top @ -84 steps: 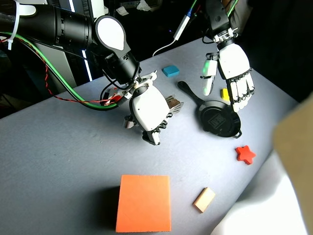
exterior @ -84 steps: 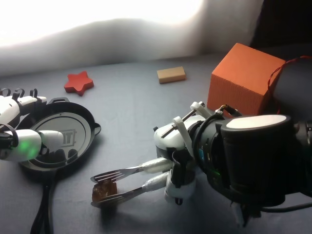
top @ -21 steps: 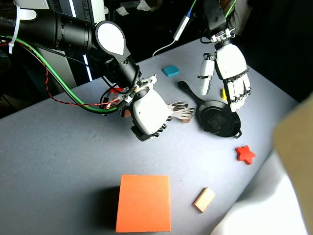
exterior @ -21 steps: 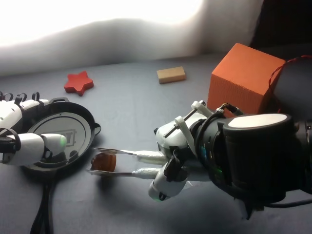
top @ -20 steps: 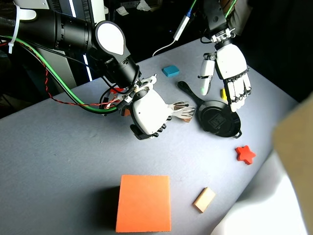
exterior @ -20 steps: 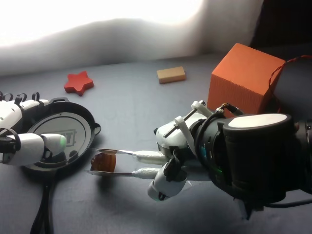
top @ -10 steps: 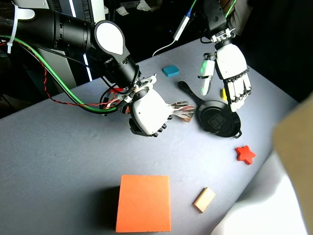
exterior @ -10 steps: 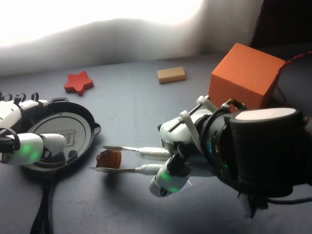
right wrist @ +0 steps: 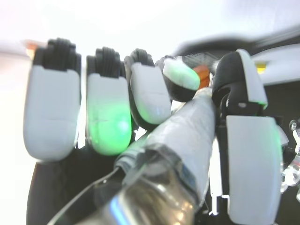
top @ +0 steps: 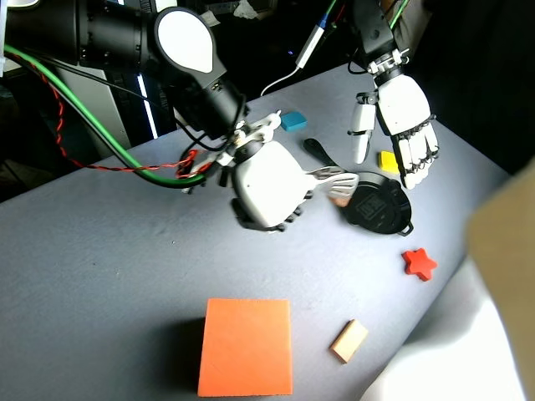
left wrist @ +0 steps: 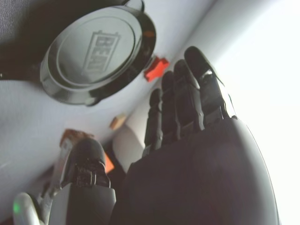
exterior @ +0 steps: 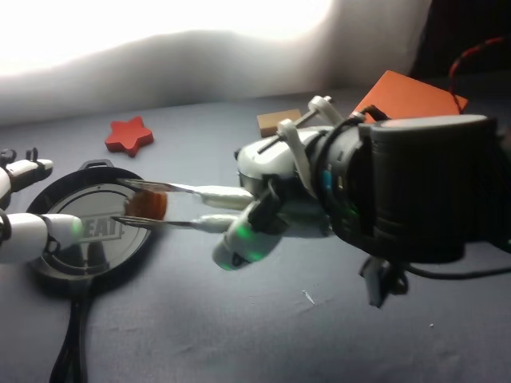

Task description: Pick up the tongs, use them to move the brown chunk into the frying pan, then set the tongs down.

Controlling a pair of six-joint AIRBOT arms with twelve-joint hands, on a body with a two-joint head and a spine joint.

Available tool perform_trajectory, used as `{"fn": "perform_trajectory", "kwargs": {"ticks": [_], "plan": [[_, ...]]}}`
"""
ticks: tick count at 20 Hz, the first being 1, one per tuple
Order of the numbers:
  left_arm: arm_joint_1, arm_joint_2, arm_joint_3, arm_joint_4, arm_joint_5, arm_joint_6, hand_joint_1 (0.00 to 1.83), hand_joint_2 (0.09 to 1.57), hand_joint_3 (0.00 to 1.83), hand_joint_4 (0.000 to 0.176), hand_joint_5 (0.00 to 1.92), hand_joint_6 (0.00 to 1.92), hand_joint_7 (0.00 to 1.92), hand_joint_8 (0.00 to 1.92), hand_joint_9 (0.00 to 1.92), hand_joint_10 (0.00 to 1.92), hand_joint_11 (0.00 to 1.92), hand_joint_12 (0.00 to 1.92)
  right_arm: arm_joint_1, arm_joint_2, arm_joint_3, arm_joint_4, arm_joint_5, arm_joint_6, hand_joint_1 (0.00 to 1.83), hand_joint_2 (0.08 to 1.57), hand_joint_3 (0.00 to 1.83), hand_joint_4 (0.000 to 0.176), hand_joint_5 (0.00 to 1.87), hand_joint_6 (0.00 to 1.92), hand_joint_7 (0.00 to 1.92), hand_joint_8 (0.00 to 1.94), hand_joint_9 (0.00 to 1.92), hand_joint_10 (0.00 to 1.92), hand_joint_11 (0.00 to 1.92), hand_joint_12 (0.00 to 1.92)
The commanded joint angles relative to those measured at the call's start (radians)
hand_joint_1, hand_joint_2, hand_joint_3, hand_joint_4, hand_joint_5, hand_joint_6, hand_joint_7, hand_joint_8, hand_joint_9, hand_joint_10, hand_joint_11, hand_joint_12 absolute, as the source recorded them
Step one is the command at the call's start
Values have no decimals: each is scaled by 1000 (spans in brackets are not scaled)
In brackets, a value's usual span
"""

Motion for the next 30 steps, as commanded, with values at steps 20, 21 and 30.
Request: {"fn": "perform_trajectory", "kwargs": {"ticks": [20, 21, 30], "plan": [[84, 10, 98, 29, -97, -69, 0, 1279, 1, 43, 133, 8, 216, 0, 244, 5, 0, 937, -52, -190, 274, -55, 282, -33, 423, 1486, 5, 0, 1047, 1502, 1478, 1662, 1551, 1832, 1388, 1921], [84, 10, 96, 29, -97, -69, 0, 1281, 1, 44, 116, 3, 203, 1, 231, 2, 0, 903, -55, -190, 274, -55, 281, -33, 406, 1490, 5, 0, 1039, 1506, 1468, 1664, 1536, 1834, 1363, 1921], [82, 9, 95, 29, -97, -69, 0, 1284, 1, 47, 126, 7, 221, 3, 241, 2, 0, 902, -73, -183, 273, -74, 276, -23, 1026, 1307, 0, 0, 669, 1478, 1166, 974, 1110, 1487, 702, 1921]]}}
